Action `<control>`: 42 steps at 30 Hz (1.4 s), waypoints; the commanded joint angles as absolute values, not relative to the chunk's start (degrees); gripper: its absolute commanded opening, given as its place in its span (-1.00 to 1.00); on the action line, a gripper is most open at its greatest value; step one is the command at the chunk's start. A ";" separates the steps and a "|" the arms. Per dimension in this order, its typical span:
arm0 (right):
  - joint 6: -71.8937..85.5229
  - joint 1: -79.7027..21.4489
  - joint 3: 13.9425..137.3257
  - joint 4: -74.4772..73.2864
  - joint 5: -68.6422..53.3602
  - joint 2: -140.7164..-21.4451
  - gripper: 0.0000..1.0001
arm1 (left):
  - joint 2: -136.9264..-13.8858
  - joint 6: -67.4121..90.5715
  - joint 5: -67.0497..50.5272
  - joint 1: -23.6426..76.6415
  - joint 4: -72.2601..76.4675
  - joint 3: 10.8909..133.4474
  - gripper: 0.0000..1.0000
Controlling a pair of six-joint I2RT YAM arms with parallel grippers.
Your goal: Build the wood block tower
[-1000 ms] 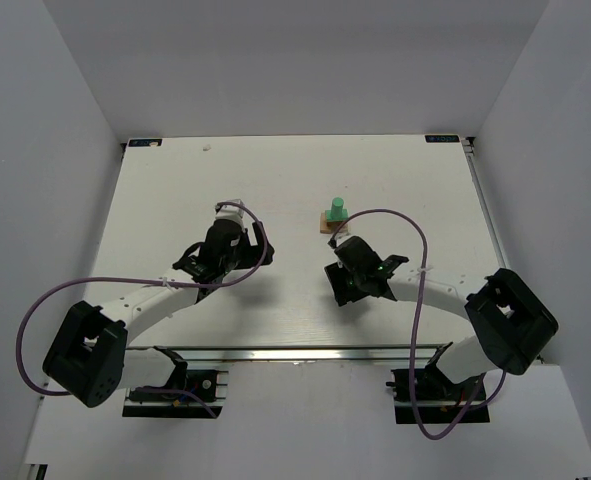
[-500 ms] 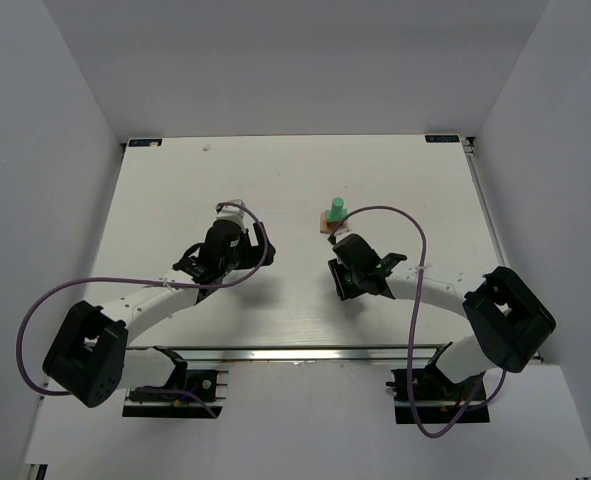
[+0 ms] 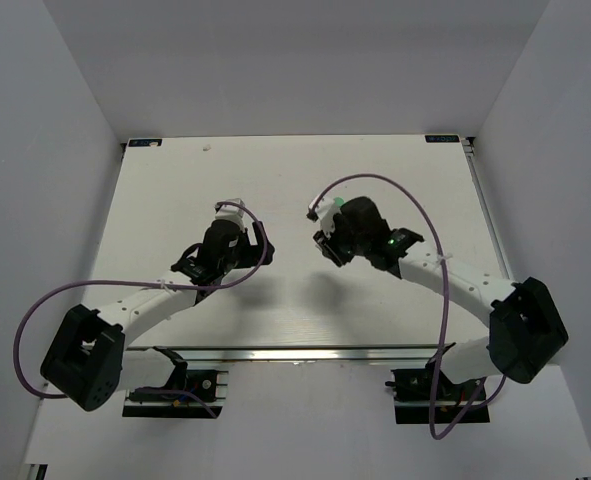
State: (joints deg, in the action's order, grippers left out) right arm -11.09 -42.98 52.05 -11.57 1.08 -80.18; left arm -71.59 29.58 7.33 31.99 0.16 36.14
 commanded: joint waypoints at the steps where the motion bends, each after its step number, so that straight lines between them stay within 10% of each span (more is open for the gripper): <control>1: -31.94 -37.91 61.66 -11.74 -13.21 -78.48 -0.93 | -69.52 28.56 9.22 31.73 0.26 37.09 0.96; 14: -62.04 -30.15 105.45 -50.53 -13.89 -108.36 -1.00 | -74.62 24.00 15.03 31.64 -0.44 41.39 0.96; 42: -71.45 -26.99 107.23 -52.47 -16.08 -109.60 -0.85 | -78.13 22.24 13.36 31.46 1.49 42.19 0.96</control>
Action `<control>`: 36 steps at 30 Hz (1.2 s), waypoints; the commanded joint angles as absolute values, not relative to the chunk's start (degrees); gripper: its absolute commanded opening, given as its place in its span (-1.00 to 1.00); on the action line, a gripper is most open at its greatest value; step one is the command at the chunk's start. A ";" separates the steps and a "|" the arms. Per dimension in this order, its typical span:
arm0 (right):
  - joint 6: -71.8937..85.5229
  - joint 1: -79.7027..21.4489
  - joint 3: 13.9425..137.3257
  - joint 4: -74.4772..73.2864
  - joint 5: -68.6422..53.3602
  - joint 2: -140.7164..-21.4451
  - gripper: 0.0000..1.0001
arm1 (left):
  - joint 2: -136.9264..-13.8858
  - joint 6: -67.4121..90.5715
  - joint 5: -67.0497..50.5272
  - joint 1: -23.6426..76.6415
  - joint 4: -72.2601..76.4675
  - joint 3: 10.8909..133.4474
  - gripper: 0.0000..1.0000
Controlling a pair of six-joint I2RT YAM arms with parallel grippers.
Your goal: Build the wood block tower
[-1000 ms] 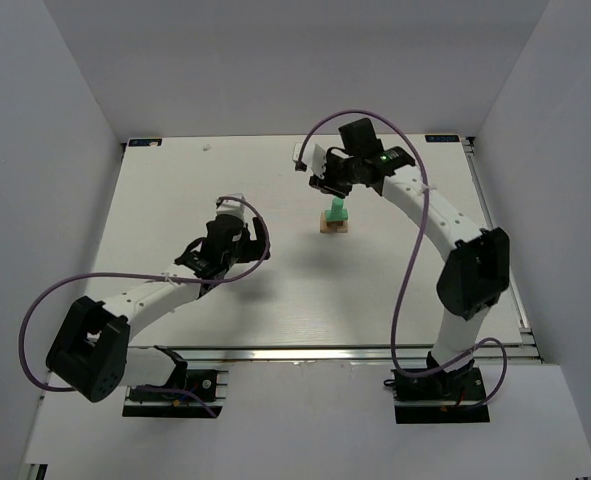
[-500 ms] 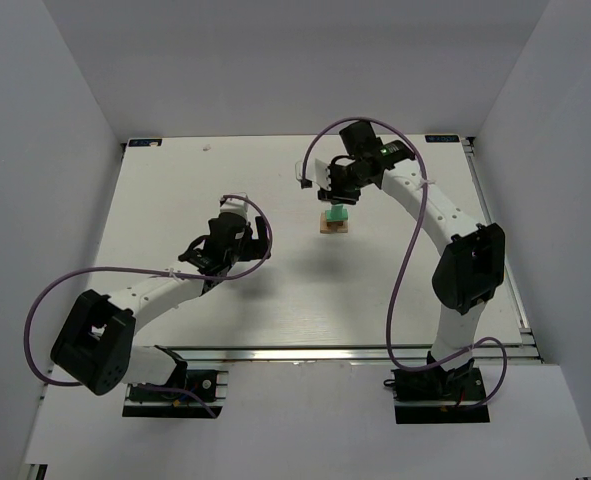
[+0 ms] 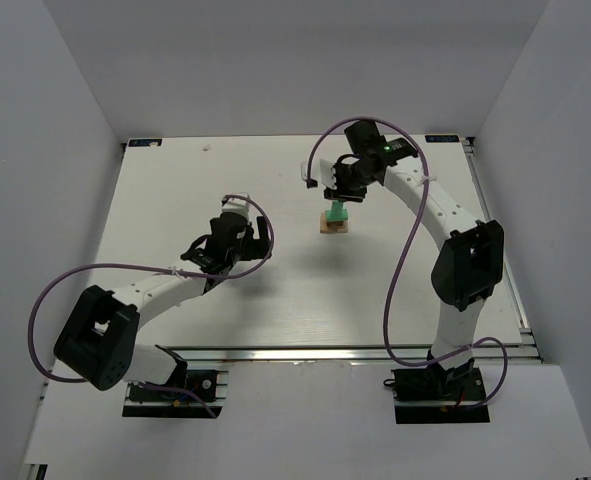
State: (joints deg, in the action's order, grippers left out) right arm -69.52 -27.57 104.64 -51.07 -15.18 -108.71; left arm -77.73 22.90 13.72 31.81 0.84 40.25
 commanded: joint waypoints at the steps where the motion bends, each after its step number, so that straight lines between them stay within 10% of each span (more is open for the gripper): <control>1: -71.72 -26.90 107.31 -52.56 -16.34 -109.86 -0.85 | -78.40 22.24 13.27 31.46 1.41 42.36 0.96; 36: -75.85 -25.31 112.15 -57.40 -19.51 -115.05 -0.73 | -80.68 20.83 11.25 31.38 2.64 43.06 0.96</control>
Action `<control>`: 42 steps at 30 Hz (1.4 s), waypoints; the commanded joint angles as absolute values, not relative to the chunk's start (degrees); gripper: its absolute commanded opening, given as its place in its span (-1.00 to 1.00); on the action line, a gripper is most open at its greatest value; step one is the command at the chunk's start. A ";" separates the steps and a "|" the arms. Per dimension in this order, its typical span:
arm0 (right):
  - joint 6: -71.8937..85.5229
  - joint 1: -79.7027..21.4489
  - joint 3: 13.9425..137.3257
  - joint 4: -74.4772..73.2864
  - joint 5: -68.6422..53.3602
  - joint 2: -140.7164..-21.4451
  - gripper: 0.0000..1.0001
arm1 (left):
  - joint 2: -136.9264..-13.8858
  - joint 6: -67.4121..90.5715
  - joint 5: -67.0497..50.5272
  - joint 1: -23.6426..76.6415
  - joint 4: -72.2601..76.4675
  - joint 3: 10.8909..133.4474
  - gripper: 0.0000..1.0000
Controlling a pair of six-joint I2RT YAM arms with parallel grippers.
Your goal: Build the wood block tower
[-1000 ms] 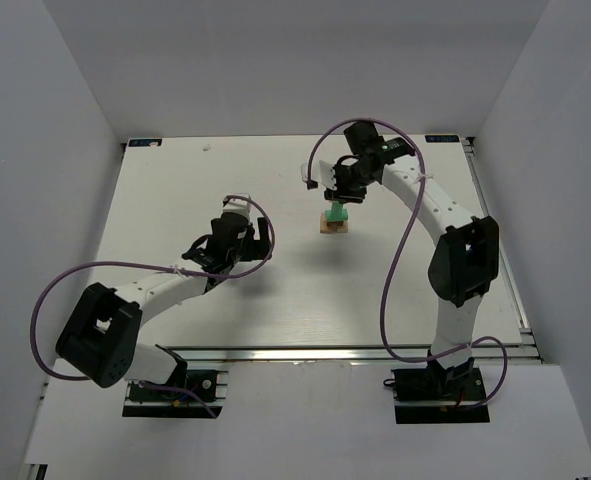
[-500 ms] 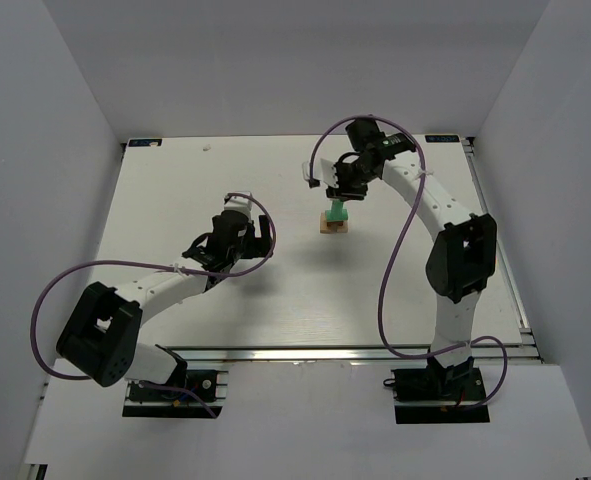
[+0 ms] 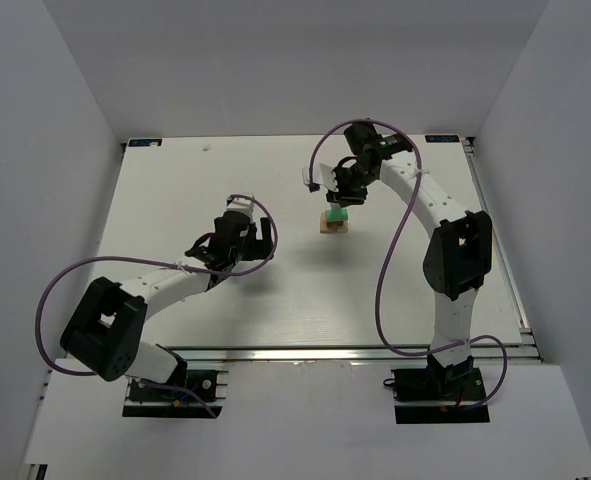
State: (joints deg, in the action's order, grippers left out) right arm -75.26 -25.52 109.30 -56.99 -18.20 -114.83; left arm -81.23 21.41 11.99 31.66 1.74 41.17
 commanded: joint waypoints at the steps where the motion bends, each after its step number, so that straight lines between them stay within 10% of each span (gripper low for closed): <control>1: -75.85 -25.40 112.24 -57.39 -19.51 -115.05 -0.73 | -80.86 20.92 11.25 31.38 2.55 43.07 0.96; 42: -75.23 -25.31 112.67 -57.22 -18.81 -116.54 -0.56 | -82.27 20.65 11.07 31.38 2.55 43.24 0.96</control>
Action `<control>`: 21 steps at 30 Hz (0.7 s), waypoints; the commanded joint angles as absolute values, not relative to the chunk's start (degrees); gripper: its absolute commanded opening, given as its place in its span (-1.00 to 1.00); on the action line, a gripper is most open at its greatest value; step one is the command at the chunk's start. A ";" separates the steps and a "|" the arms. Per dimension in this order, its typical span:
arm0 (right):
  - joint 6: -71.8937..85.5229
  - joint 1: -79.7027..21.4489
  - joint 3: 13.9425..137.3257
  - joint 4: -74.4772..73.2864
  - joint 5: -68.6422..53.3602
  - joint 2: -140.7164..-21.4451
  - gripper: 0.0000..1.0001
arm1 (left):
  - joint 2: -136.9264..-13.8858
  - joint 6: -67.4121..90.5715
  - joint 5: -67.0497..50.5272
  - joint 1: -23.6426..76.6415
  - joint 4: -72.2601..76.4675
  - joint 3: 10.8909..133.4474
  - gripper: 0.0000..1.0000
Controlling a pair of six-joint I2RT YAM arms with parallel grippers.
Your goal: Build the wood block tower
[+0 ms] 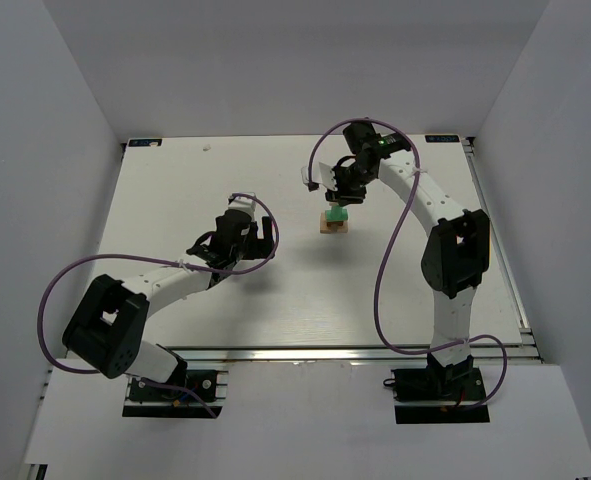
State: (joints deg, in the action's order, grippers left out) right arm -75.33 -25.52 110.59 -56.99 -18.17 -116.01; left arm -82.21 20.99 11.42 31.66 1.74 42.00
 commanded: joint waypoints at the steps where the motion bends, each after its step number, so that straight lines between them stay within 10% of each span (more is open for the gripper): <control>1: -75.15 -25.31 112.68 -57.22 -18.72 -116.54 -0.56 | -82.27 20.57 11.07 31.38 2.55 43.33 0.96; 21: -74.79 -25.31 112.15 -56.60 -18.46 -116.63 -0.54 | -82.88 20.22 10.11 31.38 2.90 43.59 0.96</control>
State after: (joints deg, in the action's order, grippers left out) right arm -75.16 -25.52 110.59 -56.93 -18.13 -116.01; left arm -83.20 20.80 10.94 31.62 1.78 42.02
